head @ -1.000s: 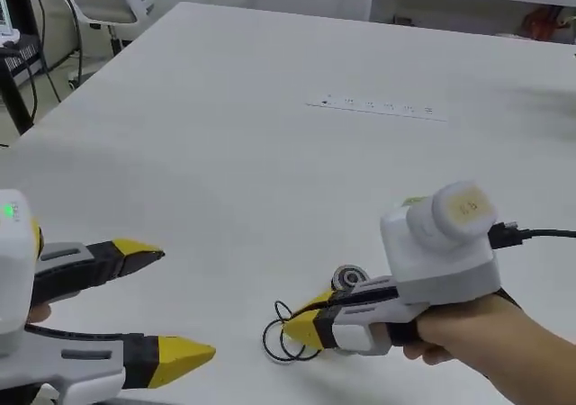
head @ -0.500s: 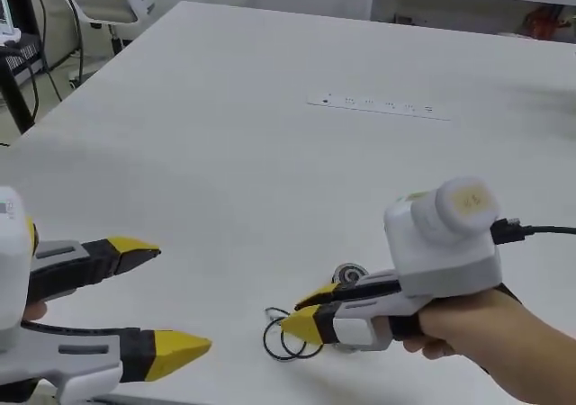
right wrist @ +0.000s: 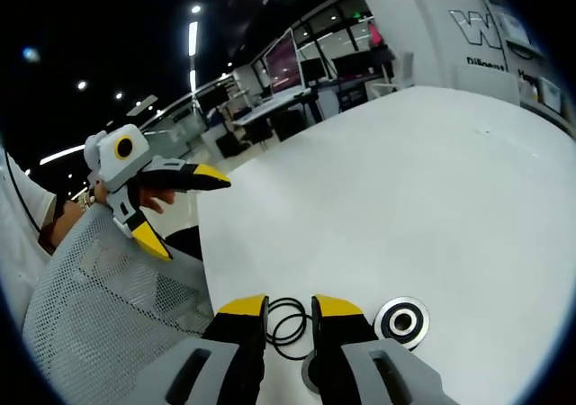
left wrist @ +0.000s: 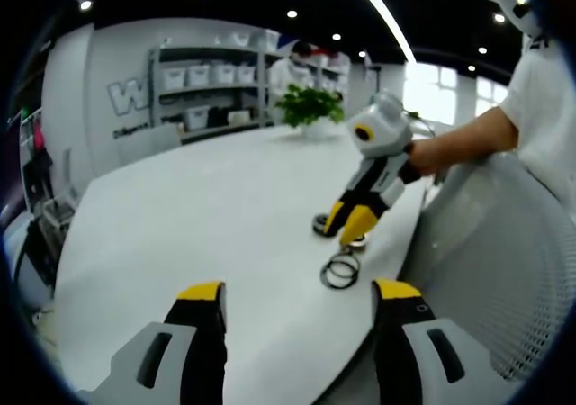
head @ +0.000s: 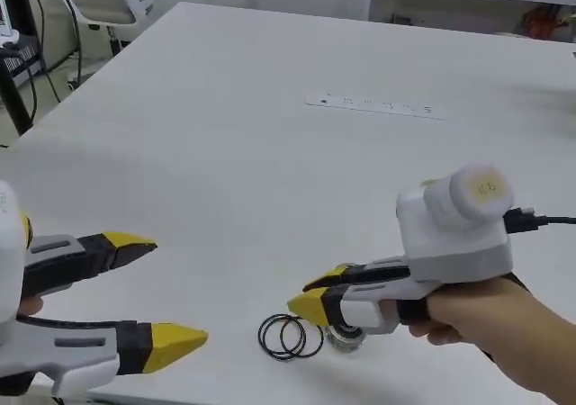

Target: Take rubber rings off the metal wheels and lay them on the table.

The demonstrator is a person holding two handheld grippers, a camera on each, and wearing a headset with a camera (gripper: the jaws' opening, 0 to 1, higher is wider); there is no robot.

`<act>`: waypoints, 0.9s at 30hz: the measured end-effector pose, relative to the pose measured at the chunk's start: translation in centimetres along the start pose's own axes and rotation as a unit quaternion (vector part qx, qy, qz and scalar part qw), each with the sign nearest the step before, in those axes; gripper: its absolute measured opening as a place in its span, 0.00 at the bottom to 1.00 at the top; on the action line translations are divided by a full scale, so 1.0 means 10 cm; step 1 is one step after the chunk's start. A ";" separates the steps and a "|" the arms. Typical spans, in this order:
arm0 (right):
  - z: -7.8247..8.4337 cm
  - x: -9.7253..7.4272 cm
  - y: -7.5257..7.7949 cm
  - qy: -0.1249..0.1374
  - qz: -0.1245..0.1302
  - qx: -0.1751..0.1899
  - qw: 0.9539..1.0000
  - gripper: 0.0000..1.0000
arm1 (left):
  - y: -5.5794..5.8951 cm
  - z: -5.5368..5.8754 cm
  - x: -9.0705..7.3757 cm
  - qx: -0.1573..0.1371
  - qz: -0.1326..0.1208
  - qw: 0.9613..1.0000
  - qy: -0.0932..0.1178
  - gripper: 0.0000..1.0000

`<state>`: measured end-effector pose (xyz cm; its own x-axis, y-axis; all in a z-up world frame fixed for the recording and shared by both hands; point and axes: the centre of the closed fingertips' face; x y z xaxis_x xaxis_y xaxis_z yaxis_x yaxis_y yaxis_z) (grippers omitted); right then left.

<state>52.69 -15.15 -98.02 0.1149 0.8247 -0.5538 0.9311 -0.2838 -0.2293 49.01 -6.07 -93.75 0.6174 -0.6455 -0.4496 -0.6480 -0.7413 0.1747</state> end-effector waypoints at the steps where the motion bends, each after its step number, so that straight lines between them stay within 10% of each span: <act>1: -0.02 -0.02 0.03 0.005 0.004 0.001 1.000 0.17 | 0.00 -0.01 0.00 0.000 0.000 1.000 0.001 0.66; 15: -0.25 -0.36 0.41 0.068 0.063 0.030 0.995 0.16 | -0.01 -0.24 -0.02 0.014 0.000 1.000 0.015 0.66; 27: -0.16 -0.50 0.70 0.069 0.110 0.053 0.990 0.15 | -0.04 -0.70 0.07 0.054 0.008 0.998 0.038 0.66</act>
<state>59.23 -20.50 -95.57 0.3629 0.7944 -0.4871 0.8378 -0.5070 -0.2026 52.79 -7.51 -88.02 0.6356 -0.6731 -0.3781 -0.7003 -0.7088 0.0844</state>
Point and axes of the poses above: the centre of the closed fingertips' face, and the gripper's own axes: x roughly forward along the fingers, y roughly to its right, z roughly out of its underside, and after that the axes turned 10 degrees about -x, right-handed
